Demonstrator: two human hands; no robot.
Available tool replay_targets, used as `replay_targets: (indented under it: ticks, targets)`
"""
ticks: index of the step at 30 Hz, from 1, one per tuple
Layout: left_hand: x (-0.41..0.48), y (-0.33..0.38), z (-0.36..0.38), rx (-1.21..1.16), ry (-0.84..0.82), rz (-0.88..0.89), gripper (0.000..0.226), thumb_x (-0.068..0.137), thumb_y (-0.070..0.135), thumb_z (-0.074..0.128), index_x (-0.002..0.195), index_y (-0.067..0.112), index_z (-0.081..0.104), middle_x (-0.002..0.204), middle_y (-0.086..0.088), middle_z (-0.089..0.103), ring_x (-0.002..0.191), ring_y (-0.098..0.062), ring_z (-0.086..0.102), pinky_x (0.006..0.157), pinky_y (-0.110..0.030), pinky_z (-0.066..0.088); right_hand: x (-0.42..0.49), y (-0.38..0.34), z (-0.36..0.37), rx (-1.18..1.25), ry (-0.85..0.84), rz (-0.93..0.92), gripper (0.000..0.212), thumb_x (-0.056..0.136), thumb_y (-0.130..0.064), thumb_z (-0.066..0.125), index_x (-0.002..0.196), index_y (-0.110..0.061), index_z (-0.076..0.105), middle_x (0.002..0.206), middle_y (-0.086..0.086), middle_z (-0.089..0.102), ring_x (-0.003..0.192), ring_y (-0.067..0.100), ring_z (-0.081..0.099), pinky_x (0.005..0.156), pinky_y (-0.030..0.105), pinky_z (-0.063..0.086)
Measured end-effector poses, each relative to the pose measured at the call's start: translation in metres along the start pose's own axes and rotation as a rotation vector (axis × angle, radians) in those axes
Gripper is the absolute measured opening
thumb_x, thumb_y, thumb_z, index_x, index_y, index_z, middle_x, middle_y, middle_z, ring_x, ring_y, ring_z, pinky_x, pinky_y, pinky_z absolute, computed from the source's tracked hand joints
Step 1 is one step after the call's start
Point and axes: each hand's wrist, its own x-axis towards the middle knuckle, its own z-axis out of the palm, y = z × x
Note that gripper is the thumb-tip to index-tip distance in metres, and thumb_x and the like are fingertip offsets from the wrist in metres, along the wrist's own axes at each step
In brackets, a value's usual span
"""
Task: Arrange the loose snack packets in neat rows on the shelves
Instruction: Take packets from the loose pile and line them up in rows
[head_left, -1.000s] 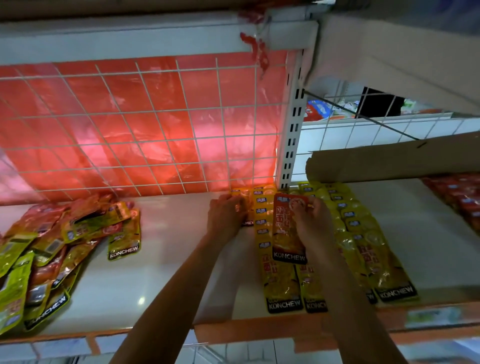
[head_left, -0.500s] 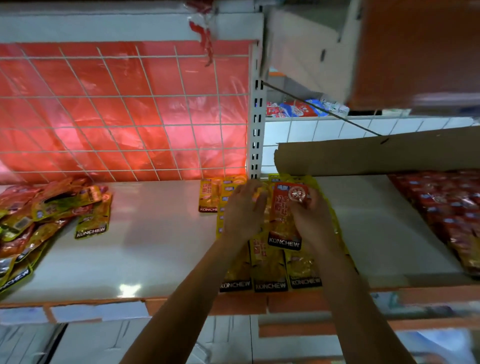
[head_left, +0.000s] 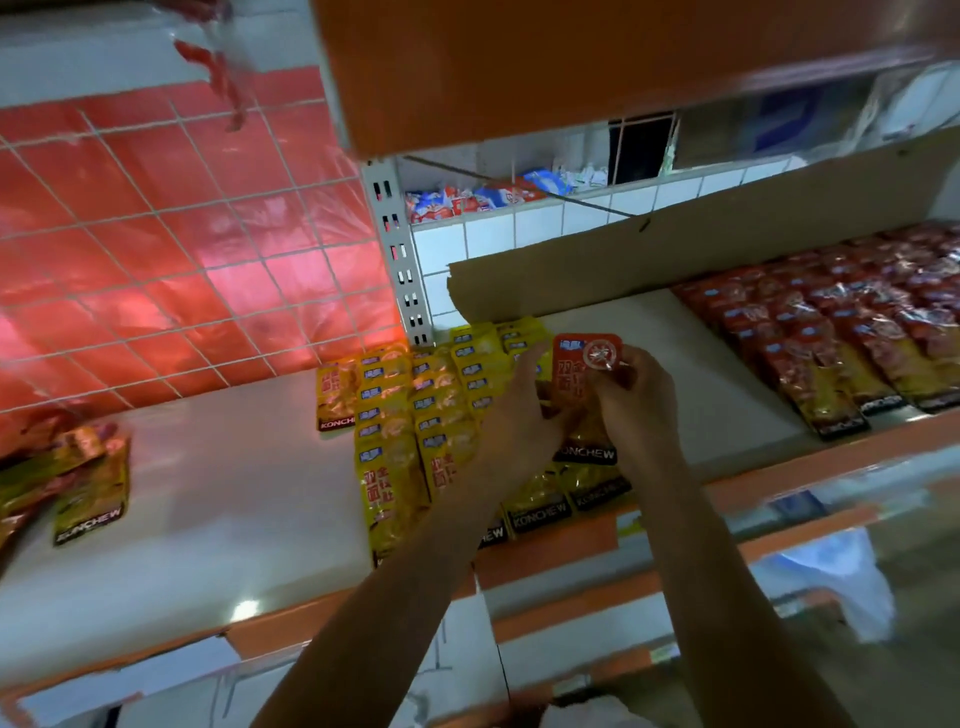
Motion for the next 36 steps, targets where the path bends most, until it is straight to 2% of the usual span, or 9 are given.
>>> replay_targets:
  ticks: [3, 6, 13, 16, 19, 23, 26, 29, 36]
  targets:
    - [0.008, 0.004, 0.016, 0.006, 0.008, 0.045, 0.075, 0.087, 0.016, 0.069, 0.143, 0.044, 0.028, 0.098, 0.006, 0.067, 0.084, -0.006, 0.067, 0.067, -0.019, 0.056, 0.012, 0.005, -0.013, -0.021, -0.004, -0.002, 0.034, 0.090, -0.021, 0.056, 0.123, -0.024, 0.060, 0.110, -0.003, 0.068, 0.099, 0.015, 0.064, 0.089, 0.040, 0.055]
    - [0.027, 0.011, 0.034, 0.066, 0.047, 0.088, 0.051, 0.090, 0.009, 0.062, 0.134, 0.032, 0.050, 0.111, 0.013, 0.060, 0.092, 0.008, 0.060, 0.071, -0.004, 0.046, 0.031, 0.010, -0.031, -0.088, -0.019, -0.021, 0.042, 0.093, -0.021, 0.055, 0.135, -0.019, 0.052, 0.118, -0.002, 0.064, 0.103, 0.013, 0.060, 0.090, 0.031, 0.050]
    - [0.084, 0.025, 0.106, 0.119, 0.066, -0.006, 0.048, 0.081, 0.006, 0.071, 0.127, 0.014, 0.058, 0.115, 0.001, 0.063, 0.095, -0.013, 0.065, 0.084, -0.019, 0.053, 0.095, 0.027, -0.097, -0.353, -0.024, -0.160, 0.040, 0.093, -0.010, 0.051, 0.133, -0.012, 0.054, 0.134, 0.007, 0.056, 0.125, 0.023, 0.050, 0.100, 0.033, 0.039]
    - [0.100, 0.027, 0.133, 0.193, 0.110, -0.034, 0.049, 0.083, 0.003, 0.068, 0.129, 0.015, 0.057, 0.120, -0.003, 0.064, 0.087, -0.008, 0.061, 0.069, 0.003, 0.041, 0.121, 0.039, -0.120, -0.503, -0.041, -0.249, 0.034, 0.089, -0.004, 0.050, 0.122, -0.007, 0.059, 0.118, 0.014, 0.061, 0.112, 0.032, 0.055, 0.084, 0.033, 0.043]
    - [0.117, 0.030, 0.151, 0.274, 0.101, -0.076, 0.039, 0.091, 0.007, 0.059, 0.130, 0.012, 0.057, 0.123, -0.006, 0.063, 0.105, -0.019, 0.062, 0.085, -0.010, 0.042, 0.139, 0.046, -0.135, -0.558, -0.039, -0.327, 0.039, 0.086, -0.002, 0.053, 0.124, -0.006, 0.058, 0.123, 0.013, 0.059, 0.116, 0.032, 0.052, 0.093, 0.036, 0.043]
    - [0.142, 0.028, 0.166, 0.363, 0.172, -0.107, 0.029, 0.094, 0.007, 0.053, 0.122, 0.001, 0.061, 0.127, -0.013, 0.059, 0.117, -0.026, 0.054, 0.067, 0.004, 0.034, 0.157, 0.052, -0.145, -0.528, -0.063, -0.355, 0.041, 0.085, -0.002, 0.054, 0.125, -0.007, 0.058, 0.126, 0.010, 0.058, 0.121, 0.027, 0.049, 0.099, 0.032, 0.038]
    - [0.151, 0.029, 0.176, 0.470, 0.174, -0.083, 0.029, 0.095, 0.010, 0.053, 0.122, 0.002, 0.060, 0.129, -0.013, 0.057, 0.119, -0.027, 0.052, 0.082, -0.005, 0.036, 0.166, 0.054, -0.150, -0.522, -0.087, -0.367, 0.039, 0.084, -0.001, 0.055, 0.123, -0.006, 0.059, 0.124, 0.010, 0.059, 0.118, 0.026, 0.050, 0.096, 0.027, 0.036]
    - [0.162, 0.032, 0.182, 0.518, 0.149, -0.112, 0.028, 0.095, 0.016, 0.054, 0.120, 0.006, 0.061, 0.130, -0.016, 0.055, 0.119, -0.032, 0.052, 0.100, -0.034, 0.043, 0.172, 0.054, -0.154, -0.514, -0.122, -0.389, 0.038, 0.085, 0.000, 0.055, 0.123, -0.005, 0.059, 0.124, 0.011, 0.059, 0.118, 0.024, 0.050, 0.095, 0.024, 0.034]
    - [0.178, 0.033, 0.181, 0.752, 0.102, -0.129, 0.024, 0.096, 0.028, 0.053, 0.101, 0.008, 0.064, 0.114, -0.013, 0.061, 0.103, -0.030, 0.055, 0.087, -0.032, 0.037, 0.178, 0.051, -0.157, -0.494, -0.171, -0.424, 0.041, 0.090, -0.004, 0.053, 0.131, -0.008, 0.055, 0.133, 0.007, 0.055, 0.126, 0.020, 0.045, 0.102, 0.025, 0.034]
